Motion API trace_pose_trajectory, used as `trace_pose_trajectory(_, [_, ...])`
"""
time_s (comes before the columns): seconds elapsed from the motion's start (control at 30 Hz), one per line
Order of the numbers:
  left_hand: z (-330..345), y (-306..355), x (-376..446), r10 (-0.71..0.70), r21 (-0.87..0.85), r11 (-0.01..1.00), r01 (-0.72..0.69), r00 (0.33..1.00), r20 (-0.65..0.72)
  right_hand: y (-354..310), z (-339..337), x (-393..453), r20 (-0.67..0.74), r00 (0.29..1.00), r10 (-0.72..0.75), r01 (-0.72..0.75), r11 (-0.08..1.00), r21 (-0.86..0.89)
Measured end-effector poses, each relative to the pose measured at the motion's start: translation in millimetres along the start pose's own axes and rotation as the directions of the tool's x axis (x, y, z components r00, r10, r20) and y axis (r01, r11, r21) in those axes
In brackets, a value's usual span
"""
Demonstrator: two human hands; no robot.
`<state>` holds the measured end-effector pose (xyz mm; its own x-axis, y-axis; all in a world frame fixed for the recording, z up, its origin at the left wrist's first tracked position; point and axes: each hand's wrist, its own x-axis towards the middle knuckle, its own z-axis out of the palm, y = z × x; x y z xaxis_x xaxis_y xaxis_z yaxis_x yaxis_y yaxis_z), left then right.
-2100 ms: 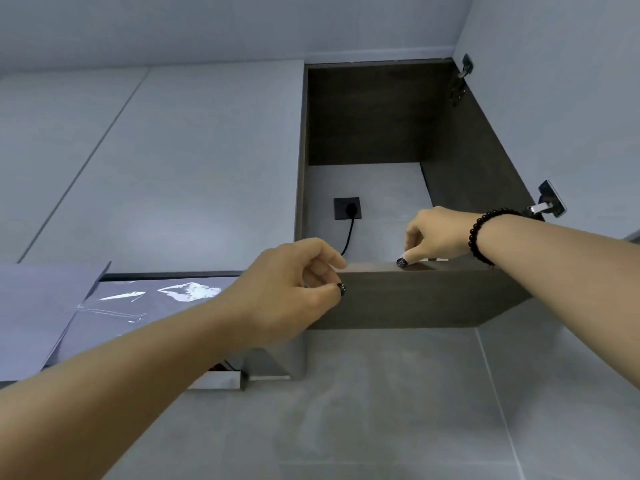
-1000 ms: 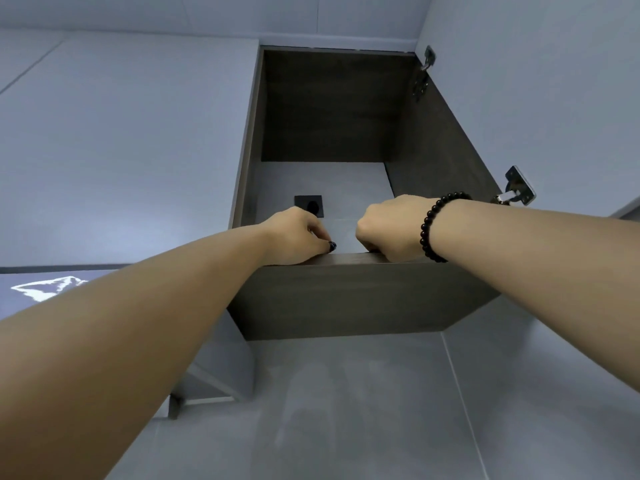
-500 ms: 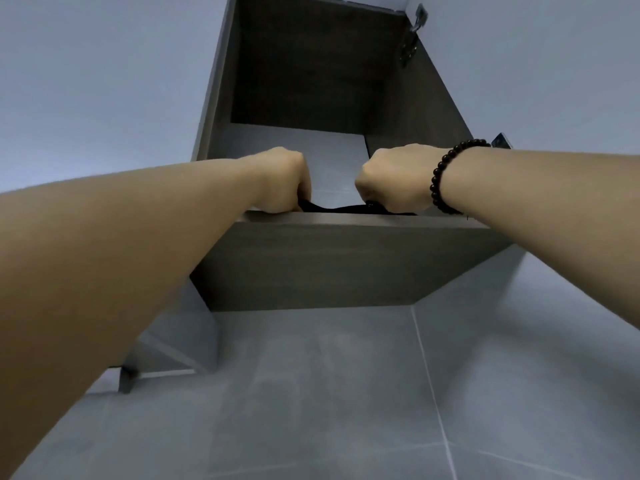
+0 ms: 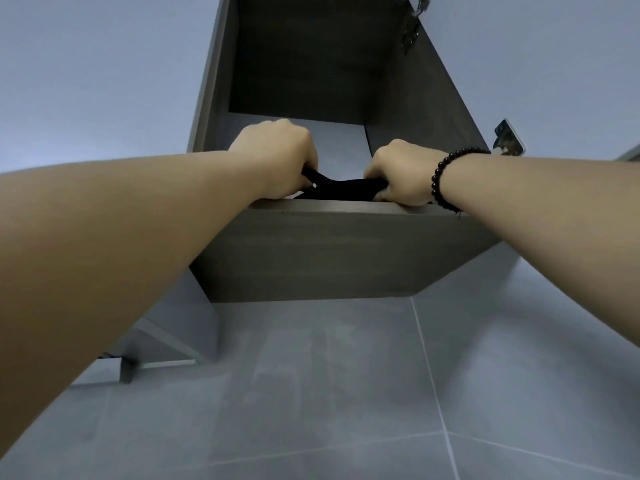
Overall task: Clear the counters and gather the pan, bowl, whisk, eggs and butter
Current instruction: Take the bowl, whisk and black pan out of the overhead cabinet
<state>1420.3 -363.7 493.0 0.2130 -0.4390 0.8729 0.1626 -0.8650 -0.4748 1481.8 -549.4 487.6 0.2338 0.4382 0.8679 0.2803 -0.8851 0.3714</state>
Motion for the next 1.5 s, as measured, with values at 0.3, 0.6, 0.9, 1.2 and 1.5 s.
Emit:
trace_pose_trajectory(0.3, [-32.9,-8.3,0.0,0.02,-0.02,1.0,-0.021,0.998,-0.051,0.5,-26.3,-9.3,-0.196,0.981,-0.009,-0.004,0.998,-0.065])
trace_pose_trajectory(0.6, [-97.1,-9.5,-3.3,-0.036,-0.102,0.995,0.017,0.981,-0.189,4.9,-100.5,-25.5,-0.363,0.928,-0.083,-0.015,0.966,-0.259])
trace_pose_trajectory(0.9, [-154.9,4.9,-12.1,-0.048,-0.042,0.998,0.041,0.98,-0.192,17.0,-169.6,-44.8,-0.388,0.906,-0.172,-0.009,0.907,-0.422])
trace_pose_trajectory(1.2, [-202.2,27.2,-22.9,-0.058,-0.144,0.99,0.005,0.928,-0.368,20.3,-218.5,-67.5,-0.42,0.871,-0.255,0.04,0.889,-0.457])
trace_pose_trajectory(1.5, [-267.2,48.2,-42.2,-0.218,-0.205,0.966,0.16,0.926,-0.308,14.9,-270.0,-101.1,-0.459,0.844,-0.278,0.083,0.913,-0.401])
